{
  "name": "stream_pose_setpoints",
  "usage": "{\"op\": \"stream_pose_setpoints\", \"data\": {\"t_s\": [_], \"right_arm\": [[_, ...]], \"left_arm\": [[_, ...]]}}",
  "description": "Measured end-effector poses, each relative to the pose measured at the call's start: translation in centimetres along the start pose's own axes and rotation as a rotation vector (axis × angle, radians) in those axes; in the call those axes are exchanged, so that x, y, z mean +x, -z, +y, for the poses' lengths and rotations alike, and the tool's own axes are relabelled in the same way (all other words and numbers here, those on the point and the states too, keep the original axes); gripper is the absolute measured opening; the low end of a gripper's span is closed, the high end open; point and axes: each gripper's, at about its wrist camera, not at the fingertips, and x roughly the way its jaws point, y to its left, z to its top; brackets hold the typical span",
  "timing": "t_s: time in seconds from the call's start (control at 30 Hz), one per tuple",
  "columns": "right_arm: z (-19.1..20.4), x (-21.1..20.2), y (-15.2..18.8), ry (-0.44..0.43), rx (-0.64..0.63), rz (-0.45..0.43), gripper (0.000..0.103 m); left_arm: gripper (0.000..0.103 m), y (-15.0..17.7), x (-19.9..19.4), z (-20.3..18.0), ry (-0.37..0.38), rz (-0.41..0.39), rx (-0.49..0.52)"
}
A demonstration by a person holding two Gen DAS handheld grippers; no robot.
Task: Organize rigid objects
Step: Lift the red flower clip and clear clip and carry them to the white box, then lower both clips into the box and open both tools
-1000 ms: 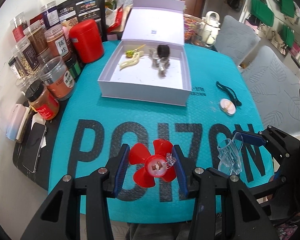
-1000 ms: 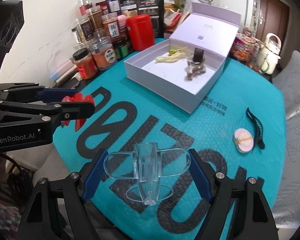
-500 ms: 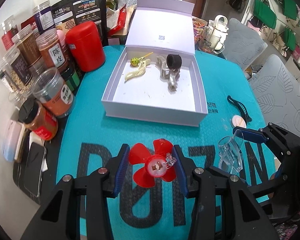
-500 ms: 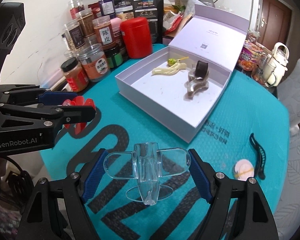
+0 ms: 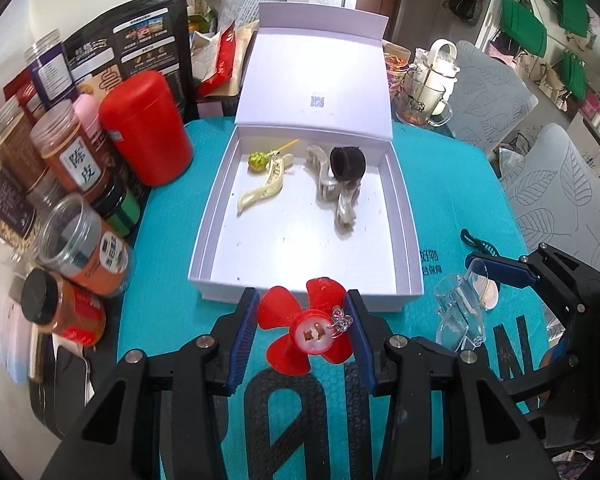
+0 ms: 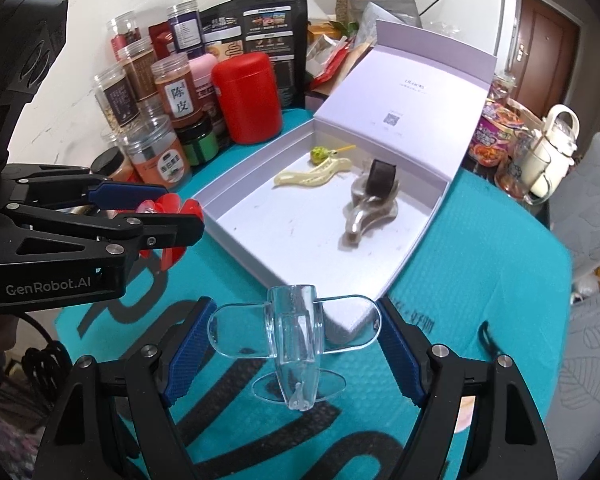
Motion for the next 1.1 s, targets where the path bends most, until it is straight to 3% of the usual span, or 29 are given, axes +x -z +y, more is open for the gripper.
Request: {"op": "stream_pose_setpoints", "data": {"t_s": [0.4, 0.43, 0.77, 1.1], "right_arm": [[-2.0, 1.1, -2.8, 0.030, 0.024, -0.022, 0.080], [-2.2, 1.3, -3.0, 0.031, 0.027, -0.023, 0.080], [-3.9, 3.0, -4.8, 0.048, 0.055, -0.025, 0.080], [-5.0, 4.1, -4.7, 0.050, 0.083, 0.000, 0.080]], "left_arm": [[0.043, -4.1, 1.4, 0.0, 0.022, -0.018, 0.048], [0.036, -4.4, 1.6, 0.0, 0.022, -0.018, 0.051], [0.020, -6.2, 4.6, 0.4, 0.071, 0.026, 0.055], [0.020, -6.3, 6.4, 0.6, 0.078, 0.052, 0.044]]}}
